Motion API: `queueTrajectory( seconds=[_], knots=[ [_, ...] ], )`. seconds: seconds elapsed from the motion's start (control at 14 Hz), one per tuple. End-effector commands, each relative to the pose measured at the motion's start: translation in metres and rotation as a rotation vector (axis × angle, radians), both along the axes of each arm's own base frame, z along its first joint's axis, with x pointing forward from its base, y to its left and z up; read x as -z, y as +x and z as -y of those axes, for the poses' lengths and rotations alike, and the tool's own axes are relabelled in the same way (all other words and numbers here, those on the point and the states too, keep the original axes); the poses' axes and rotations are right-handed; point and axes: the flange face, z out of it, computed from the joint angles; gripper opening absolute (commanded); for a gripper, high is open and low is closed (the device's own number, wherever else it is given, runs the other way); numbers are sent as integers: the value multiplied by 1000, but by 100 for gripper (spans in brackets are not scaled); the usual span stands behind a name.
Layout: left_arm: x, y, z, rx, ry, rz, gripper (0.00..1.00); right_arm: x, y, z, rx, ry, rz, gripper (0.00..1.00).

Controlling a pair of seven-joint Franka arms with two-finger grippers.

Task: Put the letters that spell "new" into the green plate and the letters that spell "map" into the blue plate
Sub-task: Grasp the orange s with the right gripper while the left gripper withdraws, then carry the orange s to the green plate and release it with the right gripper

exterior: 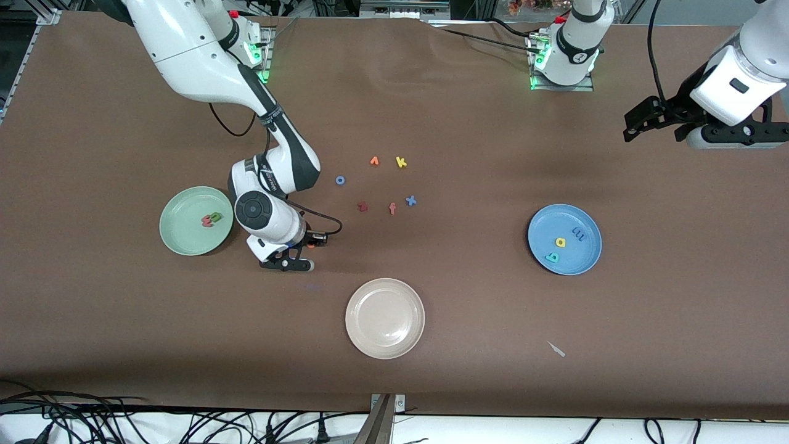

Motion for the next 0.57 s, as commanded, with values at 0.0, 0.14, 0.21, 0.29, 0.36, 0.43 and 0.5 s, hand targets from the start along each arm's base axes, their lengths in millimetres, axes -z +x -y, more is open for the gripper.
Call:
queueTrajectory(
  seconds=[0.0, 0.14, 0.21, 0.29, 0.36, 0.43, 0.5],
  knots=[
    [-1, -2, -8, 7, 19, 17, 100, 10, 4, -4, -3, -4, -2, 24],
    [-3, 1, -7, 6, 19, 8, 100, 6, 7, -5, -7, 0, 7, 20],
    [-4, 5, -5, 8, 21, 2, 100, 3, 9, -6, -6, 3, 10, 19],
    [-4, 10, -4, 9, 23, -4, 100, 1, 10, -6, -7, 2, 11, 18],
    [-7, 14, -6, 6, 24, -2, 100, -2, 11, -5, -10, 0, 10, 17],
    [-6, 18, -8, 3, 23, -2, 100, -6, 12, 0, -21, -11, 3, 17],
    [-6, 19, -10, 0, 23, -2, 100, -14, 18, 7, -65, -29, 6, 17]
  ],
)
